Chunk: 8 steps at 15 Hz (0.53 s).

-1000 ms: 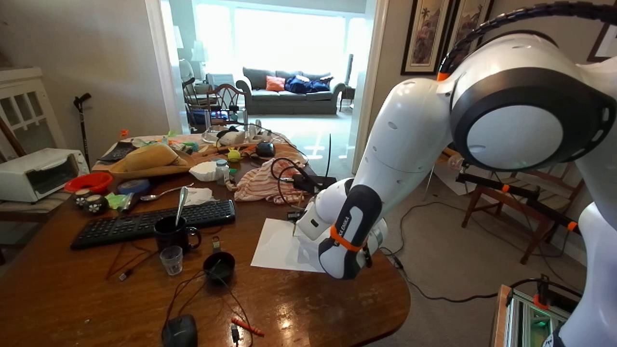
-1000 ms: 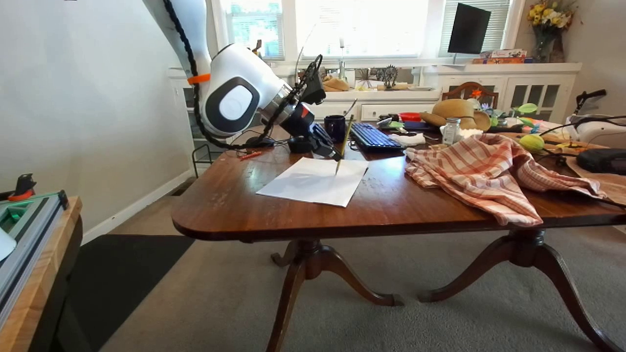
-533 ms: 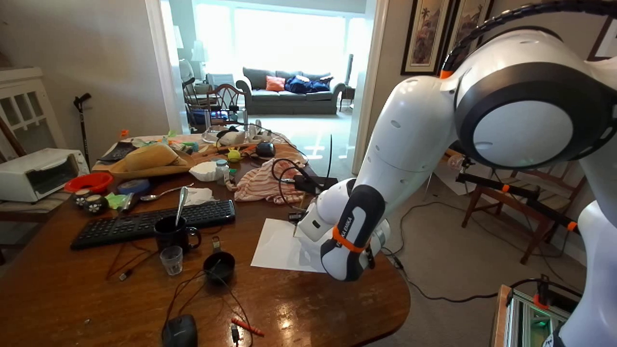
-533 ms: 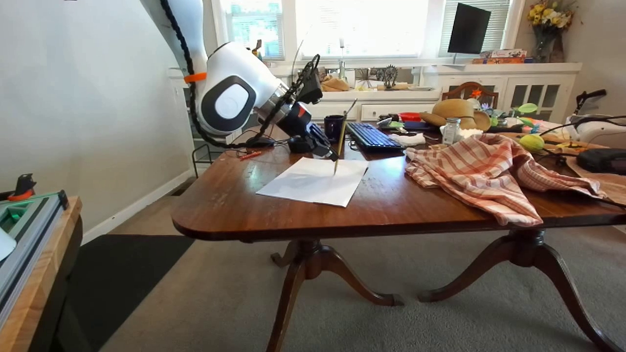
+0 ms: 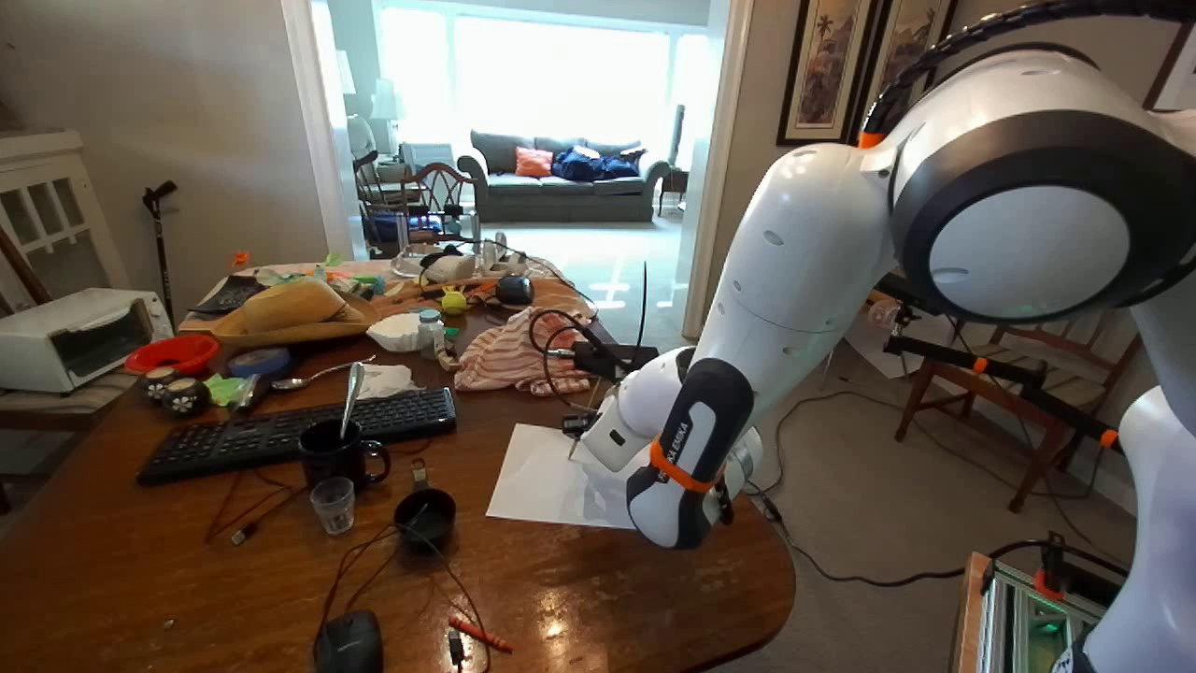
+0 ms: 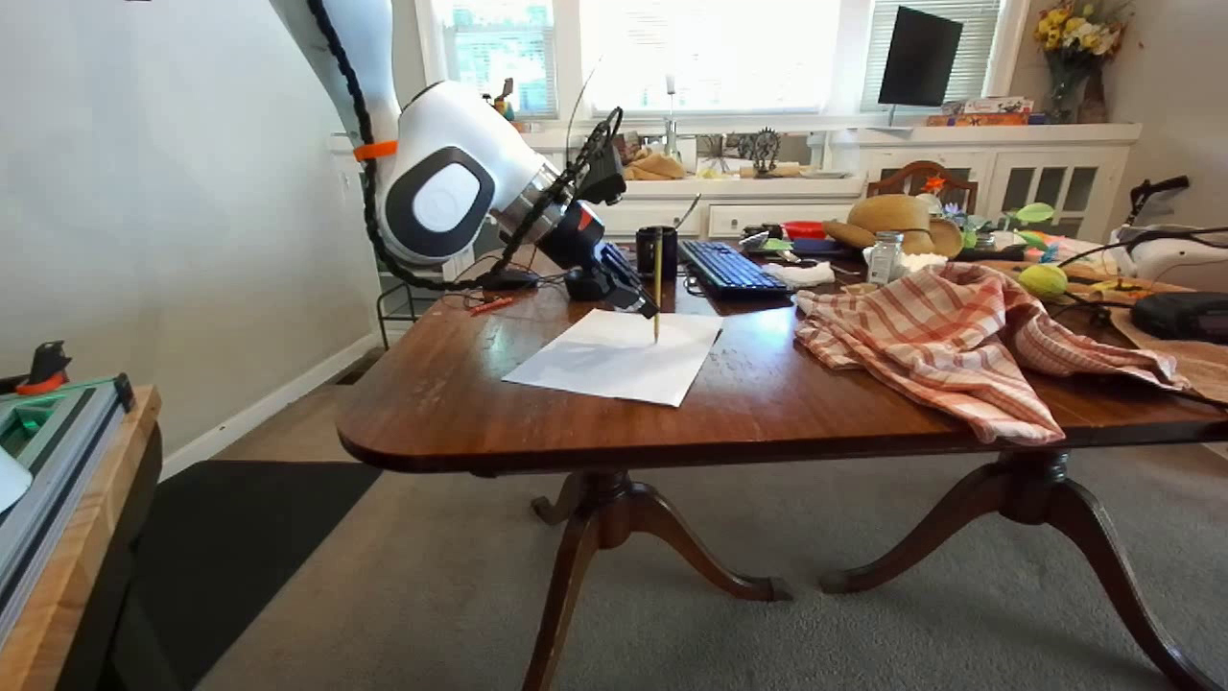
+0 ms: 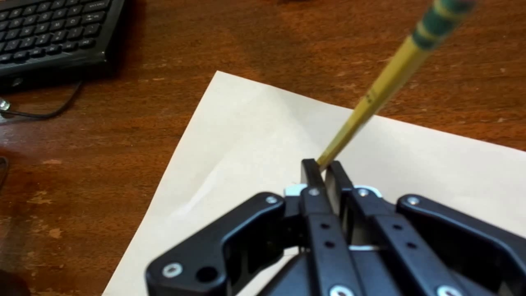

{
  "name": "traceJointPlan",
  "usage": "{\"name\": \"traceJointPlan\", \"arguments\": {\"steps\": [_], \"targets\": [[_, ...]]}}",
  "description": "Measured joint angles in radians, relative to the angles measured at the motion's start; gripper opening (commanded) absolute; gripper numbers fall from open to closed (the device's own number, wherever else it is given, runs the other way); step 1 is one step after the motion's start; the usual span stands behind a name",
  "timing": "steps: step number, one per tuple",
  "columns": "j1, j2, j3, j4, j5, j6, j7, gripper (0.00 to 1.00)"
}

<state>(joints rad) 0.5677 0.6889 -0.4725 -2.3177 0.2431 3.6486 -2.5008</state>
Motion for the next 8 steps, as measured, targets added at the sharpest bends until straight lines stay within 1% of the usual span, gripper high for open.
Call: {"name": "traceJointPlan", "arguments": {"steps": [8], "targets": [[0.005, -0.019, -0.003, -0.034, 0.0, 0.0, 0.0, 0.02]]}}
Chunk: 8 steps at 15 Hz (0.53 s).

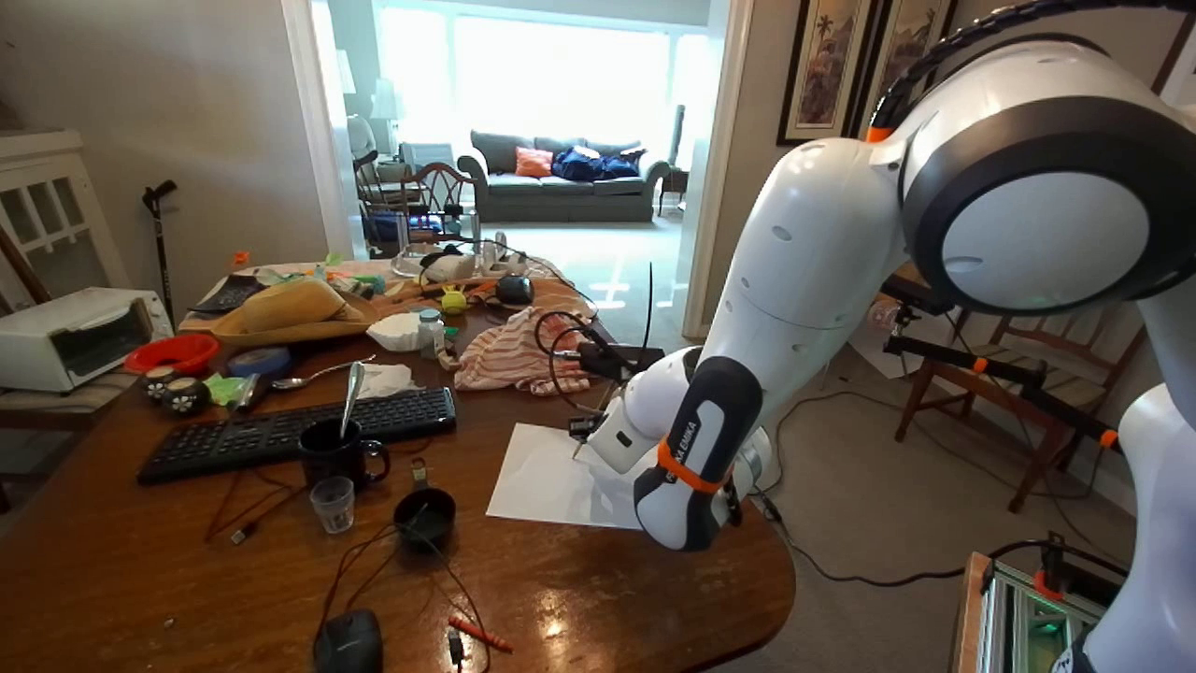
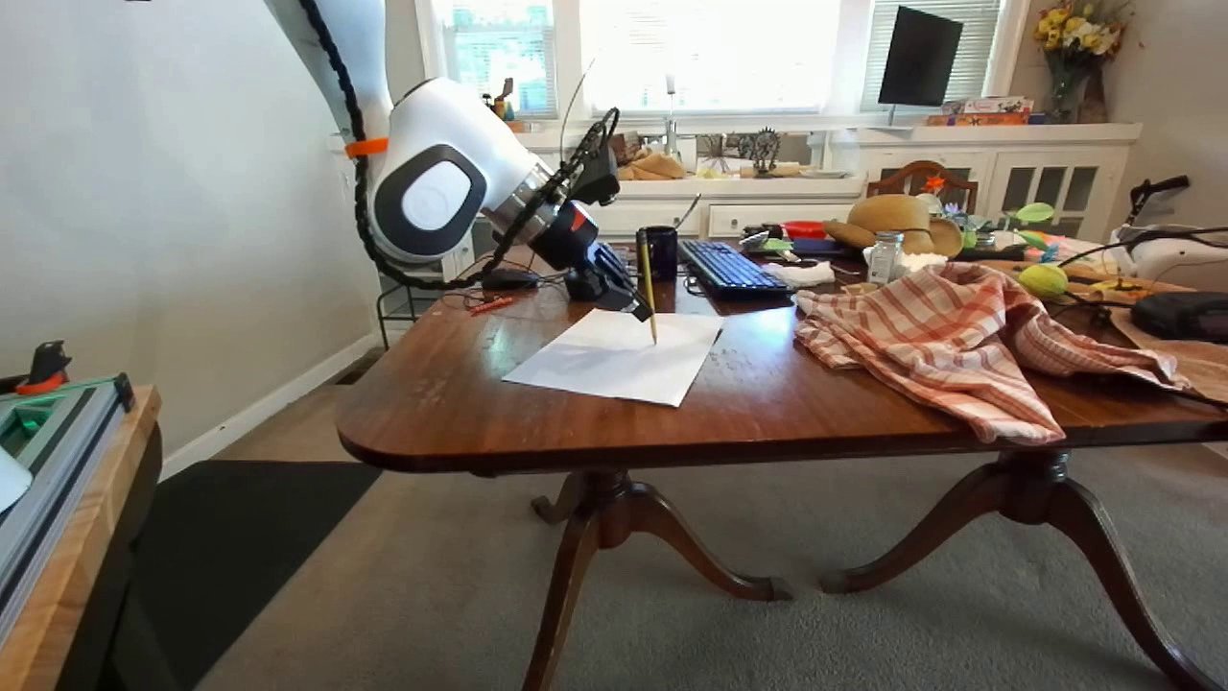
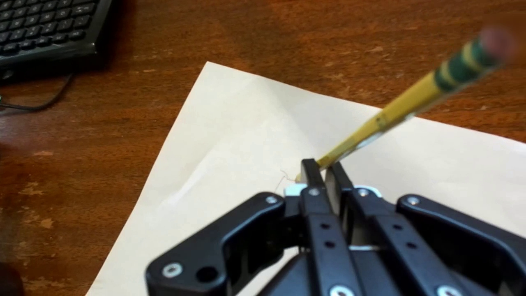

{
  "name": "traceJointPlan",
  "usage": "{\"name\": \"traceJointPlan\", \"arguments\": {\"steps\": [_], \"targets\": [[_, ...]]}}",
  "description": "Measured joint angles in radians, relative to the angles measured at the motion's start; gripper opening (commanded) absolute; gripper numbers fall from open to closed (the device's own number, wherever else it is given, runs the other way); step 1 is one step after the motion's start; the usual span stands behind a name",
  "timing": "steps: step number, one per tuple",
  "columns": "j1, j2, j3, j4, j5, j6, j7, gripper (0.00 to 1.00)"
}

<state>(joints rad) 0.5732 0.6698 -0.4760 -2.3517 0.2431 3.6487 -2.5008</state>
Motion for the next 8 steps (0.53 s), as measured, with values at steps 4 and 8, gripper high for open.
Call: {"name": "traceJointPlan", "arguments": {"steps": [4, 8], "targets": [[0.0, -0.008, -0.005, -0.015, 0.0, 0.0, 0.0, 0.02], [0.001, -0.015, -0.005, -0.027, 0.0, 0.0, 0.0, 0.02]]}}
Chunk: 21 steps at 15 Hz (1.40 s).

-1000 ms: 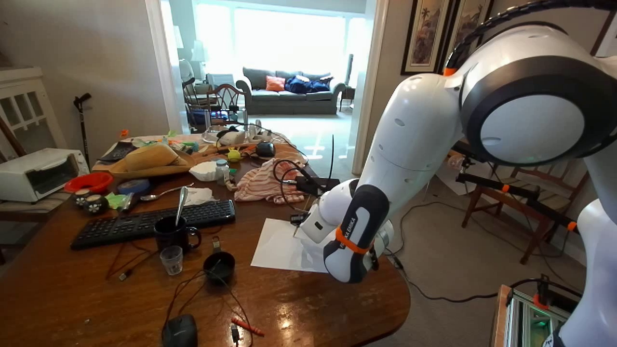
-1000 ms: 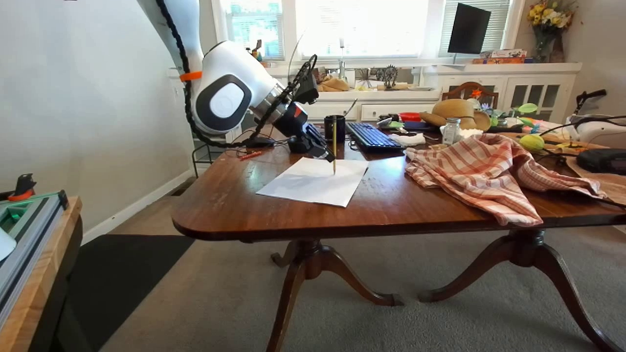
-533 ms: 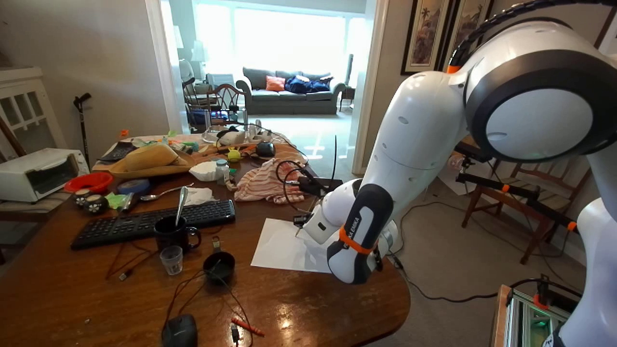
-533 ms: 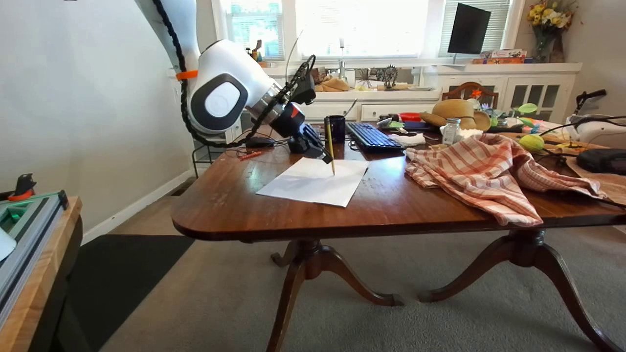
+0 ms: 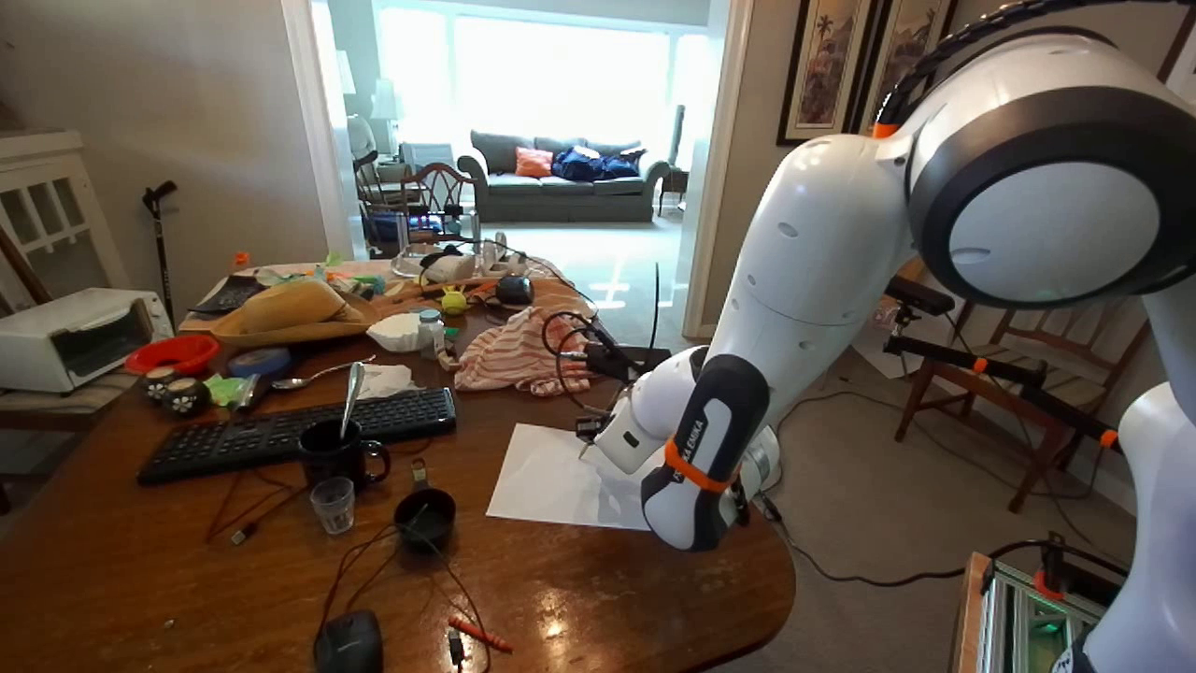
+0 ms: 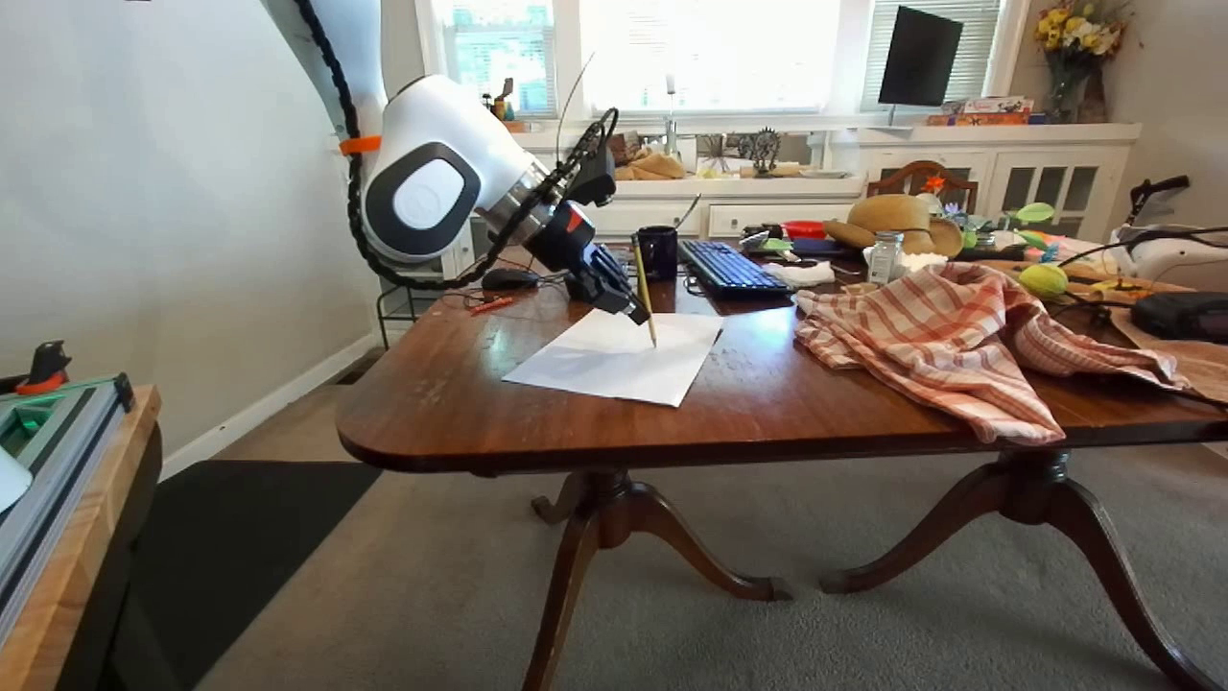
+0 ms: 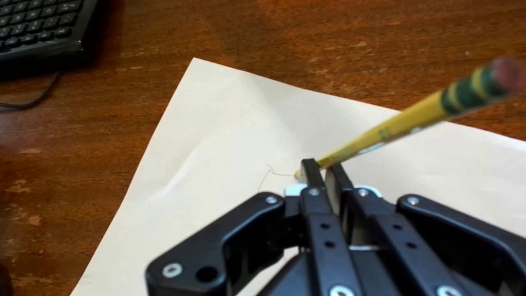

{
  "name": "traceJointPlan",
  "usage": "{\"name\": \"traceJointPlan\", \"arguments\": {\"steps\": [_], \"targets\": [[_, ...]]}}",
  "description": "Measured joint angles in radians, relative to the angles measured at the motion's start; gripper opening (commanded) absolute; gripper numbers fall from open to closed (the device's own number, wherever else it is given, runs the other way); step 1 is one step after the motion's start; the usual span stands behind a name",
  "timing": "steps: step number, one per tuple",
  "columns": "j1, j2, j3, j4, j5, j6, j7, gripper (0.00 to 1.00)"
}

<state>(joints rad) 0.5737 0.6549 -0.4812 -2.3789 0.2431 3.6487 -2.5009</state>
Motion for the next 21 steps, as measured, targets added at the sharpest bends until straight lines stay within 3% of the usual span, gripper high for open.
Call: {"name": "traceJointPlan", "arguments": {"steps": [9, 21], "targets": [[-0.013, -0.009, 0.045, -0.006, -0.003, 0.04, 0.009, 0.02], [-0.029, -0.01, 0.042, -0.011, 0.0, 0.052, 0.009, 0.02]]}}
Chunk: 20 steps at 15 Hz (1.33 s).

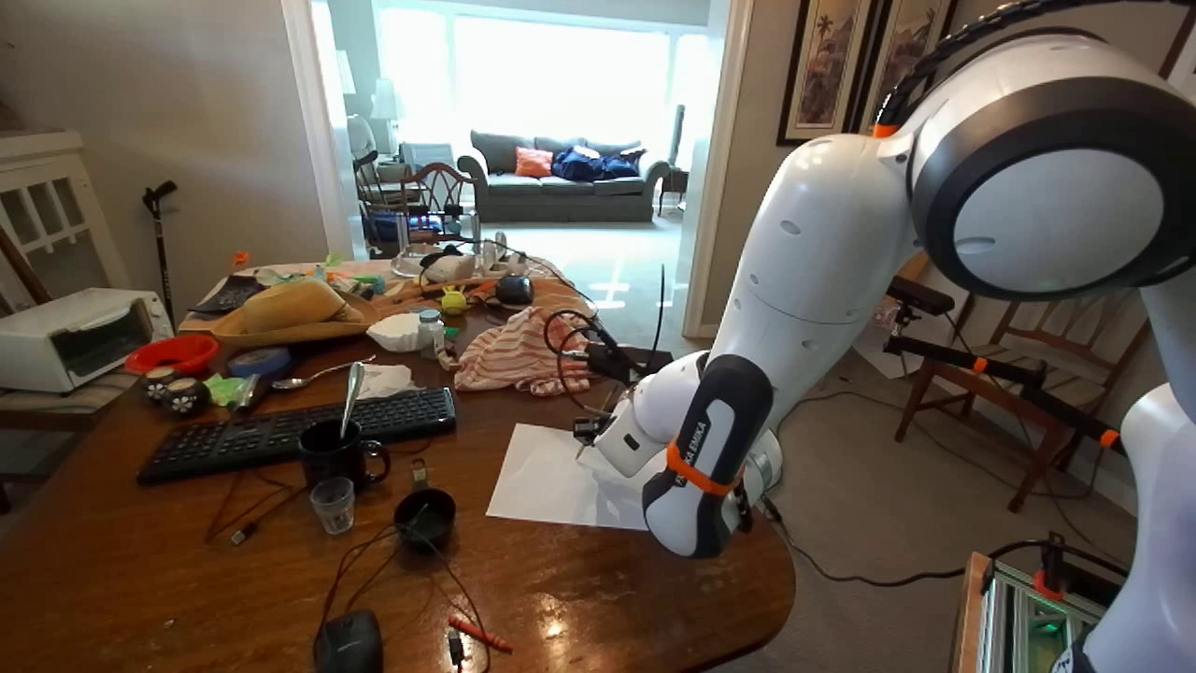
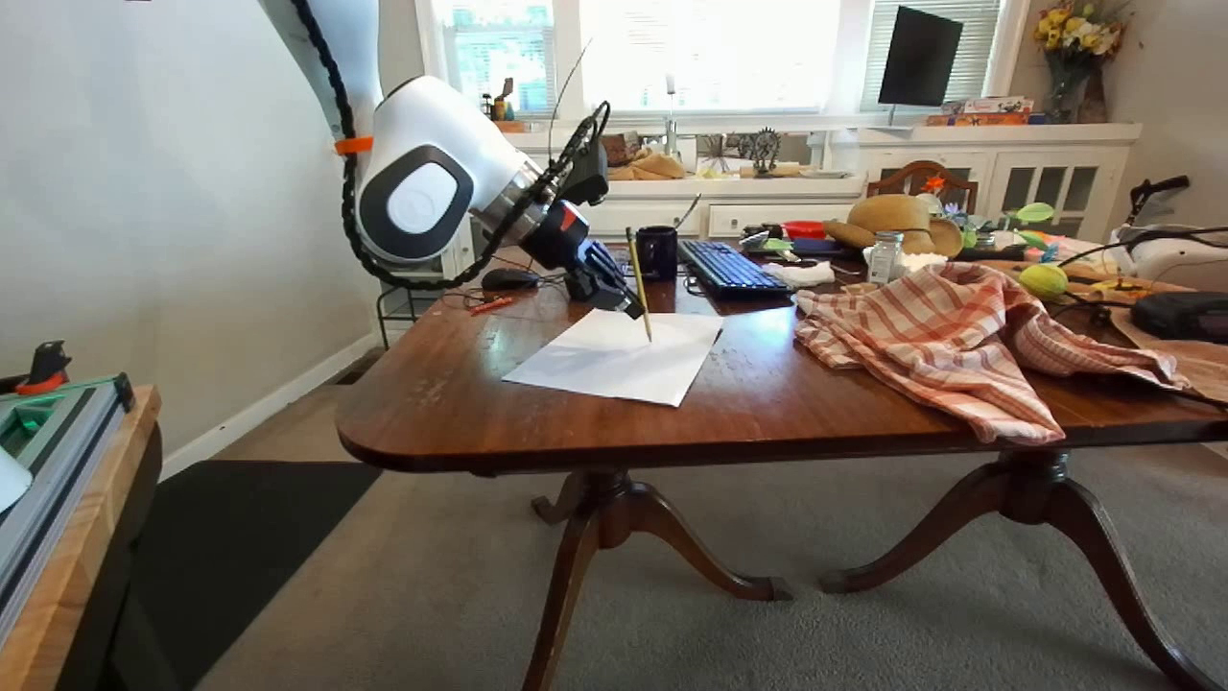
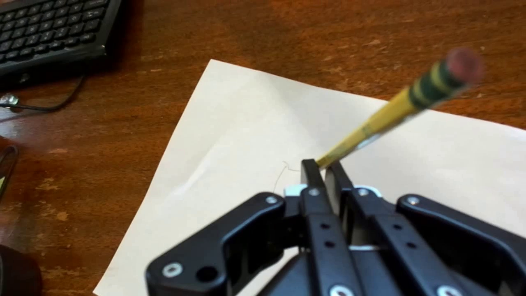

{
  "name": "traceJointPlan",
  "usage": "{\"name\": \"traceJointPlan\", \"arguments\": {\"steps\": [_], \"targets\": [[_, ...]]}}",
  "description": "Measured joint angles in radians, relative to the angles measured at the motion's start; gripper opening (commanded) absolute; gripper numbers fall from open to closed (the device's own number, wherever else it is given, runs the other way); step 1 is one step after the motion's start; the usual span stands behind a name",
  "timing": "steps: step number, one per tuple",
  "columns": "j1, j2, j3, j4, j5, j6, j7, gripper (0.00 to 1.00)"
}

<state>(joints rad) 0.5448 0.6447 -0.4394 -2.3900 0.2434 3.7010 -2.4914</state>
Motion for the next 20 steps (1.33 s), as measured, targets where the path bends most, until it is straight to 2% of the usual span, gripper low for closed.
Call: {"name": "traceJointPlan", "arguments": {"steps": [20], "targets": [[-0.006, 0.001, -0.007, -0.016, 0.004, 0.0, -0.001, 0.02]]}}
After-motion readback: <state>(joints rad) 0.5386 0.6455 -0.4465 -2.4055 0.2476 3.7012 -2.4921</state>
